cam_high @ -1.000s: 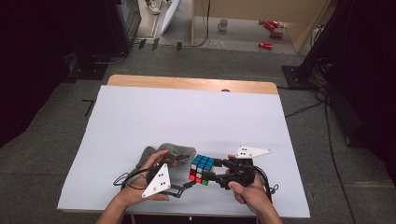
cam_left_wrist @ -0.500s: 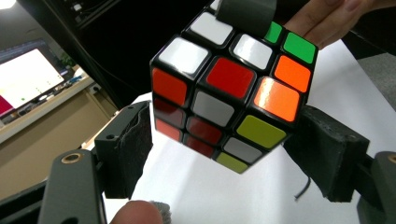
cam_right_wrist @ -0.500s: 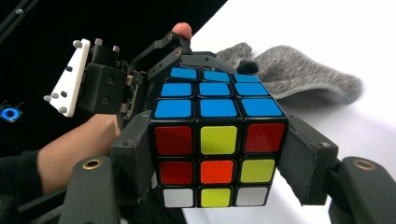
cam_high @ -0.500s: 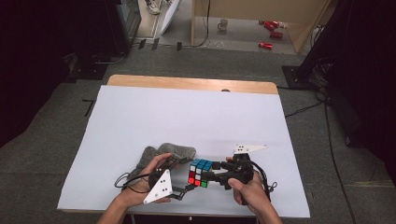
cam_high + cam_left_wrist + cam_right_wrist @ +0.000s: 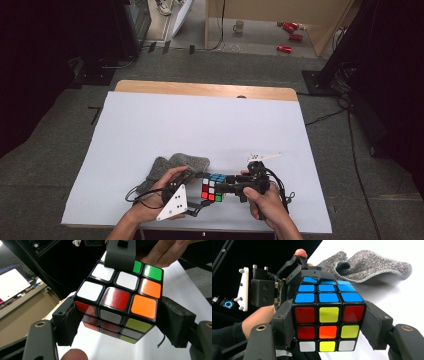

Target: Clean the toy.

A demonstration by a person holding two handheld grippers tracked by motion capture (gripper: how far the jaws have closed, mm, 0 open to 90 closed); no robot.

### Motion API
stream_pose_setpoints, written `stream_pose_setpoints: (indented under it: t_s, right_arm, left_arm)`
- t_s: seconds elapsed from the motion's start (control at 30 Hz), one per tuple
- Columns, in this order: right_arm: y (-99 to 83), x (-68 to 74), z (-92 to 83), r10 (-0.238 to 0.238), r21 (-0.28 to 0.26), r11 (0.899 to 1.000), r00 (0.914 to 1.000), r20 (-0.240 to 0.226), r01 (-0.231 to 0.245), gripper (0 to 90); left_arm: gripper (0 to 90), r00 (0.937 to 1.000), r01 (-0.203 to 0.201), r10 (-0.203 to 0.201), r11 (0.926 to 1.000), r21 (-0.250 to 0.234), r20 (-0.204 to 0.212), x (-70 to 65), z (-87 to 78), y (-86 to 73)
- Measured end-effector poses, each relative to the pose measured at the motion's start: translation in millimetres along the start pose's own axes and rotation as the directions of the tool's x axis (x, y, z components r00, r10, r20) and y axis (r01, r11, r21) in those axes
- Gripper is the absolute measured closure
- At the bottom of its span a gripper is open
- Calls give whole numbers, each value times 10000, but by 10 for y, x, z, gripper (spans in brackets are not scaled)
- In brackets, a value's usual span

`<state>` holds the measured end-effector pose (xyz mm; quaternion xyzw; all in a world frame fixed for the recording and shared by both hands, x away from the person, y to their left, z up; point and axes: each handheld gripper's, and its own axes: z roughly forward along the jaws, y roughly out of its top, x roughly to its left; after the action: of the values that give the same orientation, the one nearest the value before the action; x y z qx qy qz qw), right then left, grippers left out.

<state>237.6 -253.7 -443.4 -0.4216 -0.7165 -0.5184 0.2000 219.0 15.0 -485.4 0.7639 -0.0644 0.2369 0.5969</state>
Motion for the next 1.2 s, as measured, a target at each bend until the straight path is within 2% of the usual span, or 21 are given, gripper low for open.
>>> stream_pose_setpoints:
  t_s: [0.07,0.1,0.17,0.2,0.27,0.37,0.5,0.73,0.97,1.2]
  right_arm:
    - [1,-1,2,62,-11,10000,10000,-13,-62,350]
    - [-1,4,0,-50,-114,9999,10000,26,50,349]
    - [3,-6,-15,-18,-214,9998,10000,-33,17,349]
    - [9,-23,-50,40,-325,9995,9997,-253,-49,346]
    - [9,-33,-62,1,-367,9993,9994,-344,-13,347]
    - [6,-43,-62,109,-332,9994,9990,-428,-123,347]
    - [8,-65,-62,300,-375,9988,9980,-553,-321,347]
    - [4,-70,-63,291,-402,9987,9978,-593,-315,342]
    - [3,-73,-59,267,-481,9984,9971,-711,-302,325]
    - [2,-66,-64,98,-434,9990,9983,-575,-123,238]
  left_arm:
    - [266,10000,53,-53,10000,-16,54,7,-3,-1]
    - [294,9992,220,-221,9998,31,320,25,-18,-9]
    - [329,9985,341,-341,9994,-2,433,28,-23,-11]
    - [349,9971,526,-523,9986,-42,562,32,-25,-6]
    - [350,9929,915,-903,9957,-113,774,48,-27,6]
    - [350,9903,1103,-1096,9939,-33,858,55,-27,8]
    - [351,9887,1238,-1232,9923,-25,857,61,-23,15]
    - [351,9860,1403,-1392,9901,-55,920,70,-24,14]
    - [351,9784,1782,-1762,9839,-93,1083,86,-33,19]
    - [351,9805,1721,-1691,9848,-220,1004,85,-40,27]
